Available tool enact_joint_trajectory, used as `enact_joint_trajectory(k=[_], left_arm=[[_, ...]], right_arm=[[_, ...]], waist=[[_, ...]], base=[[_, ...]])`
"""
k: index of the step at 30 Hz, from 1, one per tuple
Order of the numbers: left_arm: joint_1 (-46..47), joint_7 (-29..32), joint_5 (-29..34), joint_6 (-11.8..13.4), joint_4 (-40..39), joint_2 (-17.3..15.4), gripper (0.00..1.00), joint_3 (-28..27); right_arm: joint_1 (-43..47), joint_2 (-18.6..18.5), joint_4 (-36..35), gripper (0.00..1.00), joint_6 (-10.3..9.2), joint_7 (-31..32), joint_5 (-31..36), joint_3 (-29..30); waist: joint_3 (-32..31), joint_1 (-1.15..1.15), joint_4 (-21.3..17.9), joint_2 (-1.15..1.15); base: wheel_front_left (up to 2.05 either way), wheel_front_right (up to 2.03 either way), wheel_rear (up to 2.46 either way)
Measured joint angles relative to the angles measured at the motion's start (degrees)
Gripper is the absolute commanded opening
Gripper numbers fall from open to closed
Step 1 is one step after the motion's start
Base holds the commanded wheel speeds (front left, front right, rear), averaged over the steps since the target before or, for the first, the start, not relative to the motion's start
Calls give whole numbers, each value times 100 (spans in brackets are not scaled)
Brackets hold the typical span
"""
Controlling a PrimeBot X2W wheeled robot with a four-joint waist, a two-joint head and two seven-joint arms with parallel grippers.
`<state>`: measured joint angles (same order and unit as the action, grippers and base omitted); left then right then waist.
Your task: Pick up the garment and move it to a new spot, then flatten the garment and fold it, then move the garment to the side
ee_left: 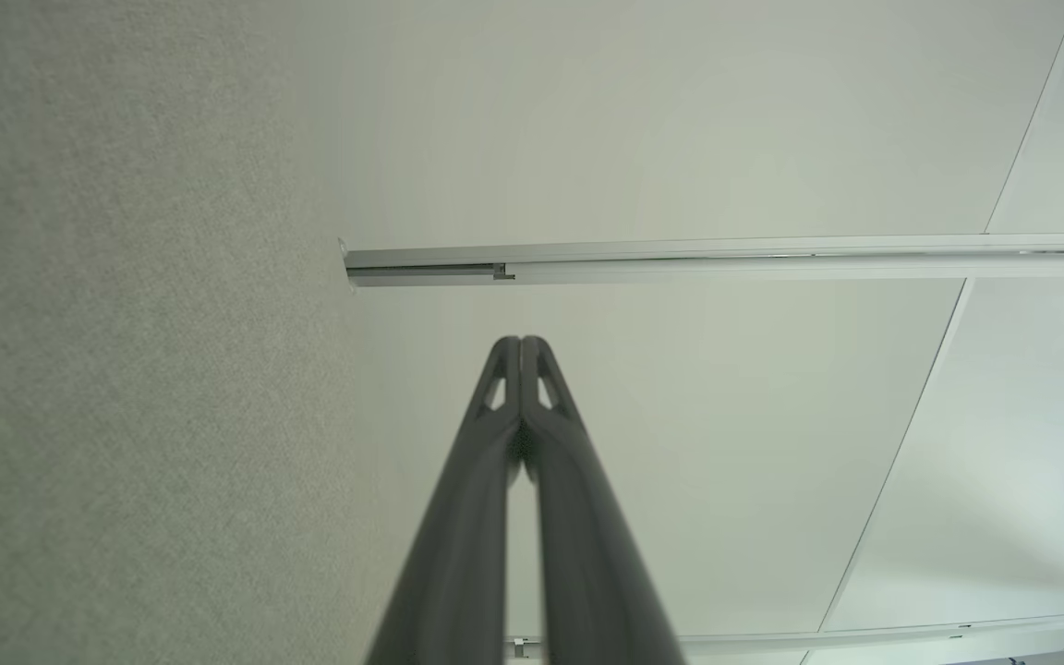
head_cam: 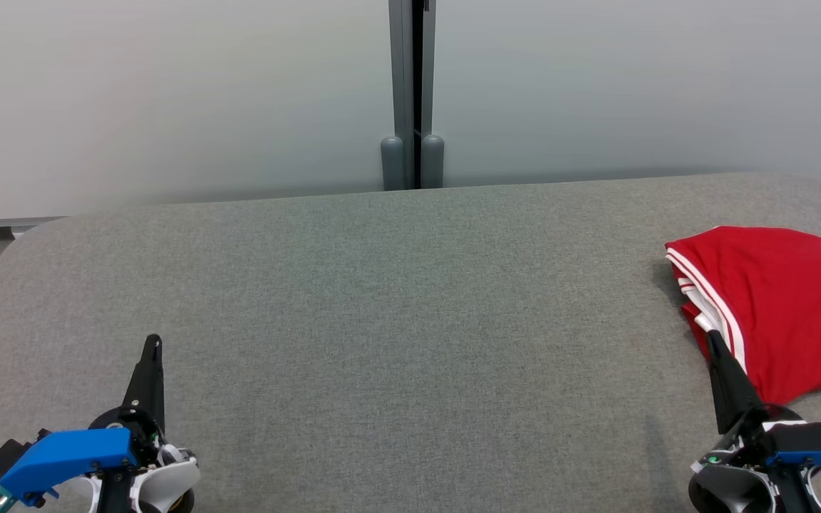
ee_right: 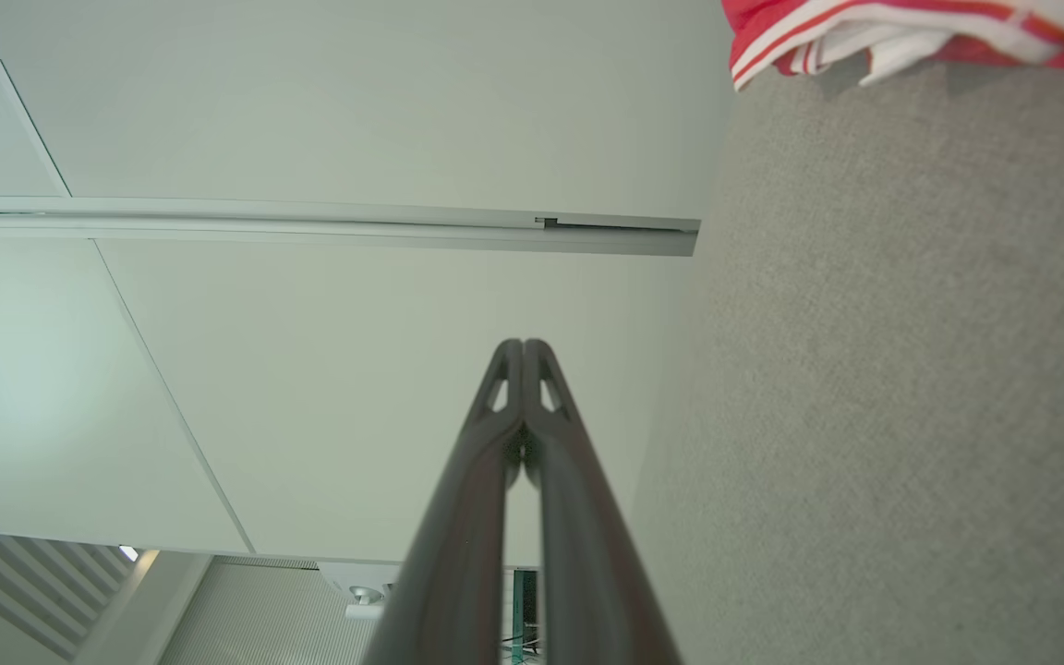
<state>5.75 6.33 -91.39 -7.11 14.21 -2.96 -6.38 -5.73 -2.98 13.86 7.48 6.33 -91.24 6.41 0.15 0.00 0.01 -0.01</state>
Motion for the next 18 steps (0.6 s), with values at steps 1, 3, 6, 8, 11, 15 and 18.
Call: enact_joint_trajectory(k=[1, 3, 6, 8, 11, 15, 18], left_arm=[[2, 10, -33, -2, -2, 3, 0, -7], [12, 20, -91, -32, -7, 9, 0, -21], [22, 20, -90, -32, -8, 10, 0, -22], [22, 20, -90, -32, -8, 10, 0, -22], [22, 20, -90, -32, -8, 11, 0, -22], [22, 21, -90, -32, -8, 11, 0, -22], [22, 20, -90, -32, -8, 11, 0, -22]], right_arm=[[-2, 0, 7, 0, 0, 8, -44, 2], [-5, 0, 20, 0, 0, 9, -107, 4], [-6, 1, 22, 0, 0, 9, -110, 5], [-7, 1, 22, 0, 0, 9, -110, 5], [-7, 1, 22, 0, 0, 10, -110, 5], [-7, 1, 22, 0, 0, 12, -110, 7], [-8, 1, 22, 0, 0, 12, -110, 7]], waist=[[1, 0, 0, 0], [3, 0, -1, 0], [3, 0, -1, 0], [3, 0, -1, 0], [3, 0, -1, 0], [3, 0, -1, 0], [3, 0, -1, 0]], base=[[0, 0, 0], [0, 0, 0], [0, 0, 0], [0, 0, 0], [0, 0, 0], [0, 0, 0], [0, 0, 0]])
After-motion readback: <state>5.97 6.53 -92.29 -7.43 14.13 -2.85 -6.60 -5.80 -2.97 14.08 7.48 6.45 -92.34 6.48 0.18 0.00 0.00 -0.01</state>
